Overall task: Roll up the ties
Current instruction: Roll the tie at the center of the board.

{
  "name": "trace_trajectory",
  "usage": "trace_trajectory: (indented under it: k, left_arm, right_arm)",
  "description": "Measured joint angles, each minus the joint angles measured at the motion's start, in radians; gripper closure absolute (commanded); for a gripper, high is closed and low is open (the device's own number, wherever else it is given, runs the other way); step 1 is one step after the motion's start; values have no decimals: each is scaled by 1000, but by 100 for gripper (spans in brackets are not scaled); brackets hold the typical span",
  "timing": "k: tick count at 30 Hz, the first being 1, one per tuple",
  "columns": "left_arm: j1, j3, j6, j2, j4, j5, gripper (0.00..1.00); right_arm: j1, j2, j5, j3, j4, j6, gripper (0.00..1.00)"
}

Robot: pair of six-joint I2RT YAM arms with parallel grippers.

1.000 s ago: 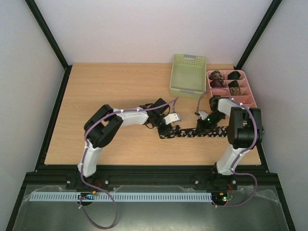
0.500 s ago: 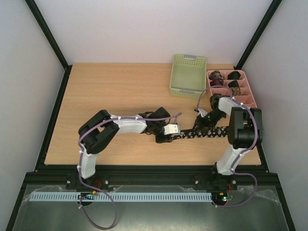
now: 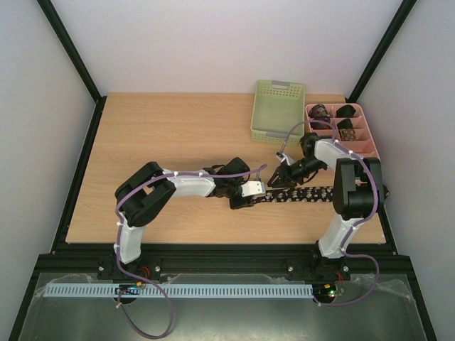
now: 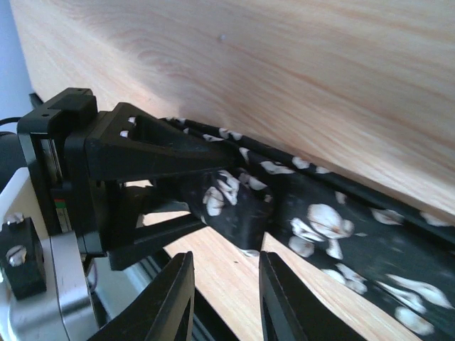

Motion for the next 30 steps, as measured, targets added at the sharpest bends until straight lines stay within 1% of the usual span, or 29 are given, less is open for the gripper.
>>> trace_trajectory:
  k: [7, 11, 14, 17, 20, 21, 22, 25, 27, 29, 30]
  left_arm:
    - [1, 0, -2, 0, 2, 0, 58]
    - [2, 0, -3, 0, 3, 0, 58]
    - [4, 0, -3, 0, 3, 0, 59]
    - [7, 0, -3, 0, 3, 0, 59]
    - [9, 0, -3, 0, 3, 0, 58]
    - [10, 0, -3, 0, 3, 1, 59]
    - [11, 0, -3, 0, 3, 1, 58]
    - [14, 0, -7, 0, 4, 4, 58]
    - [18, 0, -10, 0, 4, 5, 58]
    - [20, 0, -12, 0, 5, 5, 52]
    - [21, 0, -13, 0, 4, 6, 47]
  right_arm:
    - [59, 85, -2, 0, 8, 25, 67]
    - [82, 104, 3, -3, 8, 25, 66]
    - [96, 116, 6, -3, 8, 27, 63]
    - [102, 135, 15, -3, 13, 29, 64]
    - [106, 151, 27, -3, 16, 32, 55]
    - [106, 155, 34, -3, 16, 33, 56]
    - [106, 156, 34, -2, 15, 36, 61]
    - [106, 156, 44, 4, 17, 34, 83]
    - [106, 156, 48, 4, 19, 46, 93]
    - [106, 156, 47, 8, 21, 42, 98]
    - [106, 156, 45, 10, 21, 45, 98]
